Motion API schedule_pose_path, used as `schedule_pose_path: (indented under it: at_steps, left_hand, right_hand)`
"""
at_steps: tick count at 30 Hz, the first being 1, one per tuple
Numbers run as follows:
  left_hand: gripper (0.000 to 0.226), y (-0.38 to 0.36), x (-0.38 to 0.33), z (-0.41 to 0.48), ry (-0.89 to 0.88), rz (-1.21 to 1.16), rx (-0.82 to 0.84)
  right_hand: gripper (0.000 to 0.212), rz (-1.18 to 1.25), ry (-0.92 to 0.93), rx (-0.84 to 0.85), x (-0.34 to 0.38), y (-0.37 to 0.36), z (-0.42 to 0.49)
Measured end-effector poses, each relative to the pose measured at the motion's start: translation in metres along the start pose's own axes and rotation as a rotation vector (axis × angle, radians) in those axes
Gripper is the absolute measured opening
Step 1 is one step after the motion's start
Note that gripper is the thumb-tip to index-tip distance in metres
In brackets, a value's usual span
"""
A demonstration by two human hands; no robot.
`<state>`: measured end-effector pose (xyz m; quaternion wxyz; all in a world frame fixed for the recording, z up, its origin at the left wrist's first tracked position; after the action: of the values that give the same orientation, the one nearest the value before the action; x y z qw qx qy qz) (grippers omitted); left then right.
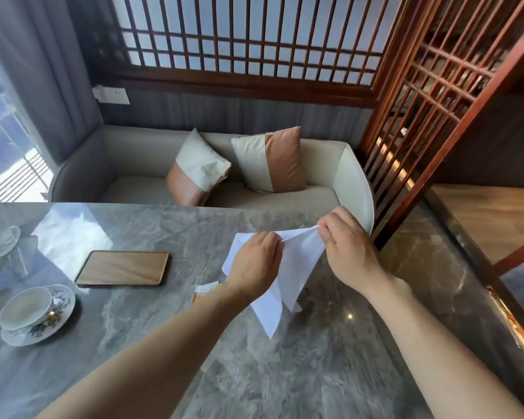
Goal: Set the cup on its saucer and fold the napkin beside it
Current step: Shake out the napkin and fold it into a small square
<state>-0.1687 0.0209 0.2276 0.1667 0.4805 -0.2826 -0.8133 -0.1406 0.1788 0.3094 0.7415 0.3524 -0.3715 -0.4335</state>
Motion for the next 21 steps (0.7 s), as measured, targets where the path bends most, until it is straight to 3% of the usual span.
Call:
schedule_pose_path:
  at_steps: [4,16,21]
  left_hand:
    - [0.023,0.013,0.001,0.002,-0.039,0.059,0.033]
    - [0.037,0.085,0.007,-0.010,-0.134,0.049,0.120]
    - [0.043,0.133,0.007,-0.001,-0.080,-0.027,0.039]
  right_hand:
    - [0.016,-0.008,-0.042,-0.083,-0.028,0.032,-0.002]
    - [0.019,0.199,-0.501,-0.193,-0.117,0.107,-0.028]
    - [0.020,0.299,-0.580,-0.266,-0.137,0.113,-0.028]
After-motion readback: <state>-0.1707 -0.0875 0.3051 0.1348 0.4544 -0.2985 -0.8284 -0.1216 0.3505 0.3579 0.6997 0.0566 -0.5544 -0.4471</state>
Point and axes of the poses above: each hand's wrist, its own z-axis towards the middle knuckle, its own y-axis out of the back of the hand, x = y × z, the point moved 9 cm from there along z, towards the middle knuckle, and after that the axes turned 9 degrees about -z, right-handed, at the moved point
